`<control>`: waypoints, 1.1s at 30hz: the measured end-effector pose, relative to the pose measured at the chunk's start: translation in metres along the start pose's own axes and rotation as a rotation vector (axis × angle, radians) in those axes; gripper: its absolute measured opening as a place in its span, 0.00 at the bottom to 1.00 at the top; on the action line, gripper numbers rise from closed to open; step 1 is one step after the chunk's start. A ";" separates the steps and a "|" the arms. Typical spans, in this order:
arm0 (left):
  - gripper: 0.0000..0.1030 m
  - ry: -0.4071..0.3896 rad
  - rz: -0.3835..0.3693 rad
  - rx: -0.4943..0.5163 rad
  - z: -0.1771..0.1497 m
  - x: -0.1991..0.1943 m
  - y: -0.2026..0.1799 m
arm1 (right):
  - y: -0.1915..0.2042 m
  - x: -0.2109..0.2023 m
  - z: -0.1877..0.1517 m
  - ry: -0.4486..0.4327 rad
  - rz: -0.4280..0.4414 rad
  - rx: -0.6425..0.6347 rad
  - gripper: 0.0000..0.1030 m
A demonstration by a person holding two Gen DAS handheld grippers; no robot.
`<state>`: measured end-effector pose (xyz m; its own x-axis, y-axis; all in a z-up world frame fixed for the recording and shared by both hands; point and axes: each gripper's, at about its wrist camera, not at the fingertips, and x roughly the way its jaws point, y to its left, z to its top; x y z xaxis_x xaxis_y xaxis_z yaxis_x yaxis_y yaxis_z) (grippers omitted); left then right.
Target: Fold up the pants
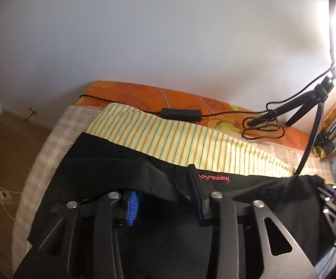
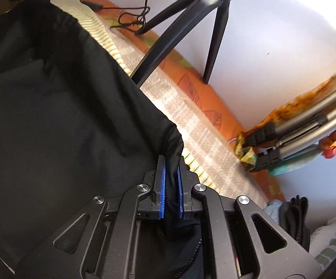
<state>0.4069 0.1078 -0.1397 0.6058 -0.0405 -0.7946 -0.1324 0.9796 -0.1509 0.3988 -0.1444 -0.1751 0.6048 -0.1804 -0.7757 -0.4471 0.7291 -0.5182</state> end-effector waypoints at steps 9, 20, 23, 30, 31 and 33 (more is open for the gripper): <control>0.45 -0.061 -0.036 -0.145 0.013 -0.052 0.084 | 0.010 0.007 -0.004 0.018 -0.011 -0.003 0.09; 0.45 0.012 0.022 -0.221 -0.050 -0.049 0.157 | 0.011 -0.047 -0.010 -0.081 -0.056 0.052 0.57; 0.42 0.038 0.015 -0.229 -0.066 -0.041 0.157 | 0.031 -0.087 -0.016 -0.151 0.078 0.057 0.57; 0.43 0.073 0.001 -0.294 -0.083 -0.032 0.156 | 0.105 -0.129 -0.019 -0.207 0.382 -0.010 0.57; 0.44 0.075 0.002 -0.307 -0.083 -0.033 0.157 | 0.115 -0.129 -0.018 -0.200 0.425 -0.018 0.57; 0.45 0.073 0.005 -0.335 -0.082 -0.034 0.158 | 0.133 -0.128 -0.017 -0.190 0.457 -0.042 0.57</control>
<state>0.3009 0.2478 -0.1845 0.5486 -0.0614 -0.8338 -0.3926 0.8616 -0.3218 0.2504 -0.0357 -0.1506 0.4489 0.2778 -0.8493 -0.7181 0.6778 -0.1579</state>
